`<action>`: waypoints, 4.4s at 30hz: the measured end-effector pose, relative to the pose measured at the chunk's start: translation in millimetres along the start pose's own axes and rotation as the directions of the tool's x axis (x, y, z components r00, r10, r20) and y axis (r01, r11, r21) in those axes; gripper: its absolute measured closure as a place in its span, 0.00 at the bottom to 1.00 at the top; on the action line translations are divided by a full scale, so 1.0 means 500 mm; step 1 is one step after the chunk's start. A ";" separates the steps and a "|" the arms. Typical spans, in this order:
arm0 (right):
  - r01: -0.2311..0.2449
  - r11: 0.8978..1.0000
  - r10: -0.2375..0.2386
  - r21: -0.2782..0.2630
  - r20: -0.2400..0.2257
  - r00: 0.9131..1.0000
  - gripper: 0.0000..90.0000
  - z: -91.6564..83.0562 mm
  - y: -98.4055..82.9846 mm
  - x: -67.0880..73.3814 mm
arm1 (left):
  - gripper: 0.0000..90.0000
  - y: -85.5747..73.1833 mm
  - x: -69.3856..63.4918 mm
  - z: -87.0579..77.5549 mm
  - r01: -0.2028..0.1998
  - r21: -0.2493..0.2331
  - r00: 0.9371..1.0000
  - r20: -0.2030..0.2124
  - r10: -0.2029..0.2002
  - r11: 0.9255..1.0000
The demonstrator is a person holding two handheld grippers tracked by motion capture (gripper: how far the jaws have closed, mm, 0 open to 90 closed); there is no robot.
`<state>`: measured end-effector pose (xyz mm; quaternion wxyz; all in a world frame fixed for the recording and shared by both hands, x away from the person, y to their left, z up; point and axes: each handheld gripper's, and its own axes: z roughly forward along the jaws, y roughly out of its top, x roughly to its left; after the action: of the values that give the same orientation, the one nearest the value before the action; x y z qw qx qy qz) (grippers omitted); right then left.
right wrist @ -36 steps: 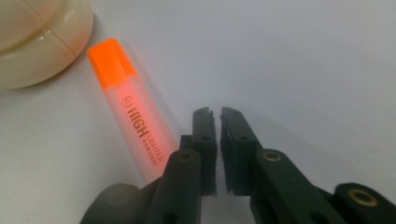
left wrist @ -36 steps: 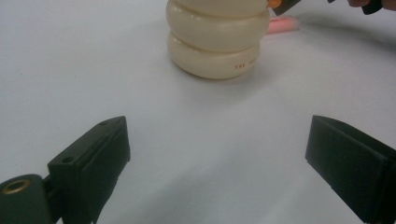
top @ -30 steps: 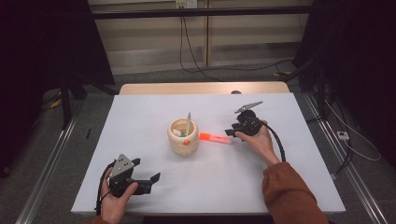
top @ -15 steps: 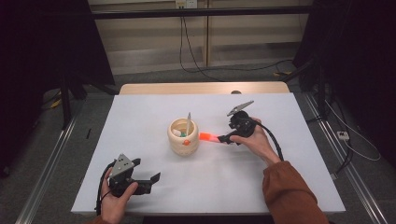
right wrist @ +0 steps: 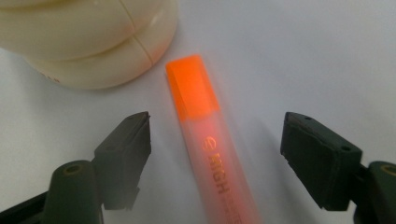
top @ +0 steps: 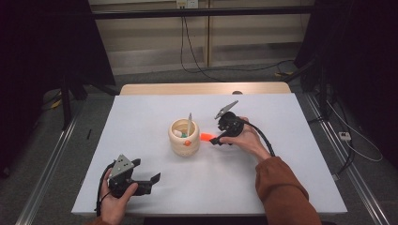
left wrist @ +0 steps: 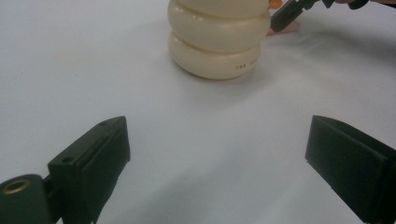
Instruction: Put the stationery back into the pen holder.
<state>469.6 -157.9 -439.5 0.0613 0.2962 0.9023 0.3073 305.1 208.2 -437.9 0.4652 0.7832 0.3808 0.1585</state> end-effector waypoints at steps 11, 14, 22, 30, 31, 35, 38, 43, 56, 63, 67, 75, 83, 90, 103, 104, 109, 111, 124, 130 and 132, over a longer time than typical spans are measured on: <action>0.105 0.994 -0.104 0.030 -0.008 0.995 0.44 0.027 0.024 0.014 | 0.07 -0.001 0.001 0.001 0.003 -0.005 1.000 0.004 -0.003 1.000; 0.099 0.995 -0.098 0.031 -0.009 0.995 0.48 0.031 0.022 0.009 | 0.07 -0.001 0.001 0.001 0.003 0.002 1.000 0.001 -0.003 1.000; 0.119 0.992 -0.118 0.033 -0.030 0.993 0.53 0.041 0.029 0.013 | 0.07 -0.001 0.001 0.000 0.003 -0.001 1.000 0.005 -0.003 1.000; 0.128 0.991 -0.126 0.046 -0.040 0.991 0.70 0.048 0.040 0.015 | 0.07 0.000 0.002 -0.002 0.005 -0.004 1.000 0.001 -0.005 1.000; 0.122 0.991 -0.120 0.047 -0.038 0.992 0.71 0.047 0.039 0.014 | 0.07 0.000 0.002 -0.002 0.004 -0.004 1.000 0.003 -0.004 1.000; 0.130 0.990 -0.129 0.047 -0.038 0.991 0.75 0.046 0.040 0.014 | 0.07 0.000 0.003 -0.002 0.003 -0.003 1.000 0.003 -0.003 1.000; 0.130 0.990 -0.128 0.052 -0.034 0.991 0.75 0.046 0.041 0.016 | 0.07 0.000 0.002 -0.002 0.003 -0.003 1.000 0.003 -0.003 1.000; 0.136 0.989 -0.135 0.058 -0.021 0.991 0.75 0.045 0.042 0.019 | 0.07 -0.001 0.004 -0.002 0.003 -0.007 1.000 0.004 -0.003 1.000; 0.092 0.996 -0.092 -0.003 -0.003 0.996 0.75 0.019 0.039 0.012 | 0.07 -0.001 0.003 -0.002 0.005 -0.006 1.000 0.005 -0.005 1.000; 0.067 0.997 -0.067 -0.047 0.006 0.998 0.75 0.001 0.036 0.009 | 0.07 -0.001 0.003 -0.002 0.012 -0.007 1.000 0.006 -0.012 1.000; 0.039 0.997 -0.038 -0.069 0.012 0.999 0.75 -0.012 0.033 0.002 | 0.07 -0.001 0.003 -0.002 0.007 -0.007 1.000 0.005 -0.007 1.000; 0.004 0.986 -0.001 -0.167 0.018 1.000 0.75 -0.047 0.028 -0.007 | 0.07 -0.001 0.004 -0.001 0.005 -0.006 1.000 0.005 -0.005 1.000; -0.025 0.971 0.032 -0.237 0.028 0.999 0.75 -0.066 0.021 -0.011 | 0.07 -0.001 0.003 -0.002 0.008 -0.006 1.000 0.006 -0.008 1.000; -0.041 0.956 0.053 -0.292 0.034 0.998 0.75 -0.086 0.018 -0.014 | 0.07 -0.001 0.003 -0.002 0.013 -0.007 1.000 0.005 -0.013 1.000; -0.051 0.909 0.086 -0.415 0.068 0.994 0.75 -0.128 0.017 -0.002 | 0.07 -0.001 0.003 -0.001 0.002 -0.008 1.000 0.002 -0.002 1.000; -0.051 0.907 0.088 -0.418 0.070 0.994 0.75 -0.130 0.017 0.000 | 0.07 -0.001 0.003 -0.001 0.002 -0.008 1.000 0.001 -0.002 1.000; -0.061 0.898 0.106 -0.436 0.078 0.991 0.75 -0.135 0.015 0.000 | 0.07 -0.001 0.003 -0.002 0.001 -0.001 1.000 0.001 -0.001 1.000; -0.072 0.889 0.116 -0.453 0.071 0.991 0.75 -0.138 0.014 0.001 | 0.07 -0.001 0.003 -0.002 0.000 -0.002 1.000 0.000 0.000 1.000; -0.078 0.860 0.109 -0.504 0.032 0.994 0.75 -0.146 0.025 0.028 | 0.07 0.000 0.003 -0.003 -0.002 -0.004 1.000 0.002 0.002 1.000; -0.084 0.848 0.113 -0.523 0.023 0.993 0.75 -0.149 0.031 0.033 | 0.07 0.000 0.003 -0.003 0.001 -0.008 1.000 0.005 -0.001 1.000; -0.084 0.847 0.114 -0.525 0.025 0.993 0.75 -0.151 0.033 0.036 | 0.07 0.000 0.003 -0.003 0.000 -0.007 1.000 0.006 0.000 1.000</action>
<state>441.2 -176.2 -367.9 0.1483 0.3227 0.7663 0.5355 305.1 210.1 -437.1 0.4691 0.7822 0.3786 0.1574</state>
